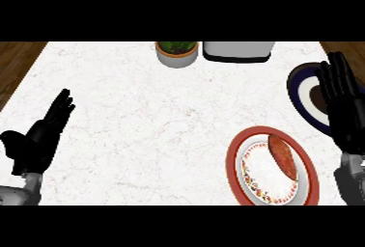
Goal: Pick the sweet potato from the plate and place it in the plate
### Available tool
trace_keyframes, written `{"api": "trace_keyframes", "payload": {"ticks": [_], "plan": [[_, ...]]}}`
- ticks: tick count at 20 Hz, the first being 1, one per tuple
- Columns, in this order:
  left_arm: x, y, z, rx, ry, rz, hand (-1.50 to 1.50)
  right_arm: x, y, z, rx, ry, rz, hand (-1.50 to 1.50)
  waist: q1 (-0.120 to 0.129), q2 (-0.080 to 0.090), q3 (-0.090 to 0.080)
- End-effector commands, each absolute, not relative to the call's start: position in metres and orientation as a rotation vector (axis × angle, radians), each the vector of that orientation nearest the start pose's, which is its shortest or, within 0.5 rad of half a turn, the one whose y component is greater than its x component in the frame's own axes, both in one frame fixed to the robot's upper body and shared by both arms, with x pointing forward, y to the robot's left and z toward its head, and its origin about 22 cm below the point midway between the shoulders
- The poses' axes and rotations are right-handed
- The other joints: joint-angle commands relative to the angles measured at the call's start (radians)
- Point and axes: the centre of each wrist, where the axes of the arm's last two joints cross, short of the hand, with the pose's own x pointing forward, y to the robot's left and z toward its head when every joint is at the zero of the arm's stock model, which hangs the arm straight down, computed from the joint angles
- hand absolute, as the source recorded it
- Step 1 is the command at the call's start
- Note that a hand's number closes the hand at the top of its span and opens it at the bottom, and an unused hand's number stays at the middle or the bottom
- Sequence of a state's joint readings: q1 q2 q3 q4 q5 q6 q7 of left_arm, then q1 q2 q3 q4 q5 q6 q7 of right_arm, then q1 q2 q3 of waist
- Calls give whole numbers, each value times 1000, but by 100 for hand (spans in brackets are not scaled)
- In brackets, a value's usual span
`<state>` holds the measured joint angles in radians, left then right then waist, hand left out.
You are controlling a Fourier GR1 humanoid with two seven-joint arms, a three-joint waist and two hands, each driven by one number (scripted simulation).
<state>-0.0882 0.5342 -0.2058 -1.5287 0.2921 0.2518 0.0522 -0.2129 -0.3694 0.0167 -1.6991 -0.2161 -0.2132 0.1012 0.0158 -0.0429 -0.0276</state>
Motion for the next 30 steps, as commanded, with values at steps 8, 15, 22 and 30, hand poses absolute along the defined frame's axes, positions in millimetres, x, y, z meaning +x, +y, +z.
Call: {"api": "trace_keyframes", "payload": {"ticks": [8, 15, 22, 30], "plan": [[233, 245, -19, 7, -1236, -30, 0, 303, -367, 170, -488, -1873, 650, 150, 5, 75, 28], [232, 237, -30, -13, -1194, -23, 0, 310, -436, 82, -181, -2091, 349, -150, 8, 55, 31], [224, 240, -41, -2, -1189, -19, 0, 312, -463, 115, -244, -1891, 770, -150, 1, 47, 28], [224, 249, -35, 10, -1177, -4, 0, 307, -422, 141, -328, -1619, 1219, -150, -20, 39, 26]]}}
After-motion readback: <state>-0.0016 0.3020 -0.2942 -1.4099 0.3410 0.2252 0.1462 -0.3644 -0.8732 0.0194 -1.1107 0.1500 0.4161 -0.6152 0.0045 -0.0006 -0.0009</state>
